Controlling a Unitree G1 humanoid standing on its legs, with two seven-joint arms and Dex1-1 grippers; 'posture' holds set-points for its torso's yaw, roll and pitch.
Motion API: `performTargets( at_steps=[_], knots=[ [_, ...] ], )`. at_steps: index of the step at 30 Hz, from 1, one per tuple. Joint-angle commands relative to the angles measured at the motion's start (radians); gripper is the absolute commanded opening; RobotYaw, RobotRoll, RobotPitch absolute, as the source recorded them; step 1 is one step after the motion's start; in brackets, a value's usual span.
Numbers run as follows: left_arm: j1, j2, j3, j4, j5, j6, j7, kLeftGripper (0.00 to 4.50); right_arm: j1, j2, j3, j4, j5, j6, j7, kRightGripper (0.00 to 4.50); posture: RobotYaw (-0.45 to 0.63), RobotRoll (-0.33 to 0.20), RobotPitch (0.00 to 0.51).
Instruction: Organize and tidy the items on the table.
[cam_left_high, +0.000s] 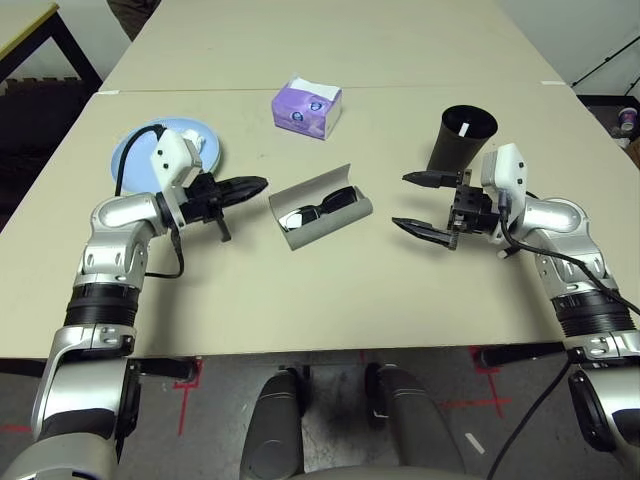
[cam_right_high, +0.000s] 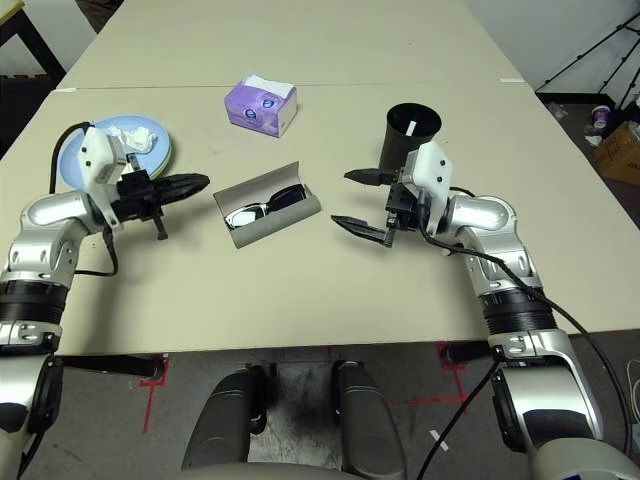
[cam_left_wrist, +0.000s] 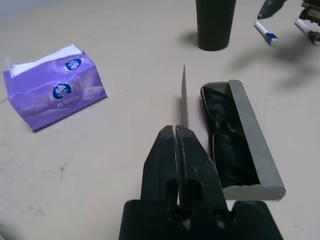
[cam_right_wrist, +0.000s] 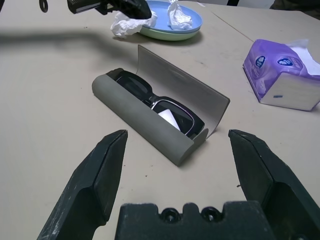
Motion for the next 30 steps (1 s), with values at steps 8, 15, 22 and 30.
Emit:
performTargets(
  at_steps=[8, 15, 22, 30],
  knots=[
    [-0.051, -0.038, -0.055, 0.207, 0.119, -0.143, 0.024, 0.04, 0.013, -0.013, 0.002, -0.052, 0.015, 0.028, -0.015, 4.5, -0.02, 0.0, 0.181],
    [-0.073, -0.048, -0.055, 0.265, 0.133, -0.178, 0.015, 0.04, 0.012, -0.018, 0.001, -0.047, 0.016, 0.03, -0.018, 4.5, -0.02, 0.0, 0.179],
    [-0.064, -0.052, -0.069, 0.247, 0.134, -0.185, -0.014, 0.04, 0.007, -0.018, 0.003, -0.051, 0.016, 0.031, -0.021, 4.5, -0.02, 0.0, 0.178],
    [-0.039, -0.069, -0.085, 0.15, 0.115, -0.173, -0.05, 0.04, 0.008, -0.017, 0.009, -0.045, 0.007, 0.024, -0.021, 4.5, -0.02, 0.0, 0.179]
  ],
)
